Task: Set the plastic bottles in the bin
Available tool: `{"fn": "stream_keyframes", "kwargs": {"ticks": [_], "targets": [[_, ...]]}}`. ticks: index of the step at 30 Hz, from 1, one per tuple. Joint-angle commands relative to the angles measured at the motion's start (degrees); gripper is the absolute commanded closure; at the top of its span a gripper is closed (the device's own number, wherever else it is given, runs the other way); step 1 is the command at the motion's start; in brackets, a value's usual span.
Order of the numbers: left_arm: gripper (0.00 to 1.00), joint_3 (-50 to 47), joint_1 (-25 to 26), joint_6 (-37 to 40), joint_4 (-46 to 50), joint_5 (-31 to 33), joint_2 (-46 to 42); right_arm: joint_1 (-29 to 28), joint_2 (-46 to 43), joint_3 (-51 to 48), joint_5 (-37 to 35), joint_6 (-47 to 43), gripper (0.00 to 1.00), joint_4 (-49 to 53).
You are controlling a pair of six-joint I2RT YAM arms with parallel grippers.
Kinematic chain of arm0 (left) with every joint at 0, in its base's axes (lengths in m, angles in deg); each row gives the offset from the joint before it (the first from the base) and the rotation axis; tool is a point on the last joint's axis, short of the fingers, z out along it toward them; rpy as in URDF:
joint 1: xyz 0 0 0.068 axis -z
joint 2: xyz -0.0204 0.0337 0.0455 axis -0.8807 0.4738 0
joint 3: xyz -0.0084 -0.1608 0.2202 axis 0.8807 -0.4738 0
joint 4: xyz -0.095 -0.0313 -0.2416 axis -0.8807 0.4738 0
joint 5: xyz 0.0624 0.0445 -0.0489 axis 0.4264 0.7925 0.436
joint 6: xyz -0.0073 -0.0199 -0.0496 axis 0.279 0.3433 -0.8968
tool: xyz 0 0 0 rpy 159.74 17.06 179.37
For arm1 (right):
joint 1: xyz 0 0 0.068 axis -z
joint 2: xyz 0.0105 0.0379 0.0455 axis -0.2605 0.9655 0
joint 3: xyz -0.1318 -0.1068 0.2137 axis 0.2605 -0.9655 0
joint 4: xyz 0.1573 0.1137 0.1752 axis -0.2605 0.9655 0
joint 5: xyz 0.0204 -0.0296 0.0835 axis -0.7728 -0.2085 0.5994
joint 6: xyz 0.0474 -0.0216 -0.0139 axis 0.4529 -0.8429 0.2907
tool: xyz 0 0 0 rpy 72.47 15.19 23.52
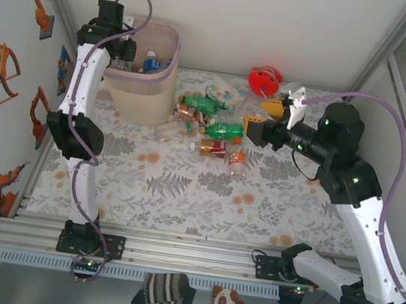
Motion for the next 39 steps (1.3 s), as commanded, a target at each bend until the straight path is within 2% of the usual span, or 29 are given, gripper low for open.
{"fn": "stream_keyframes", "kwargs": {"ticks": [1, 9, 19, 30, 39], "targets": [[0.72, -1.2, -0.6, -2.5, 2.6, 1.7, 0.3, -0.4, -0.5, -0.4, -0.7, -0.6, 0.30, 0.2], [0.72, -1.9, -1.1, -3.3, 6.2, 1.0, 2.5, -0.3, -0.7, -1.0, -0.6, -0.6, 0.30, 0.0], [0.70, -1.8, -2.3, -4.7, 10.9, -7.2, 6.5, -0.5, -0.5, -1.2, -0.4, -0.8, 0.30, -0.1], [0.58, -2.1, -2.5, -5.0, 13.5, -11.6, 9.4, -0.4, -0.7, -1.3, -0.3, -0.8, 0.30, -0.1], [0.51, -2.6, -2.5, -5.5, 11.9, -11.3, 7.1, -0.4, -0.7, -1.0, -0.3, -0.8, 0.30, -0.1]]}}
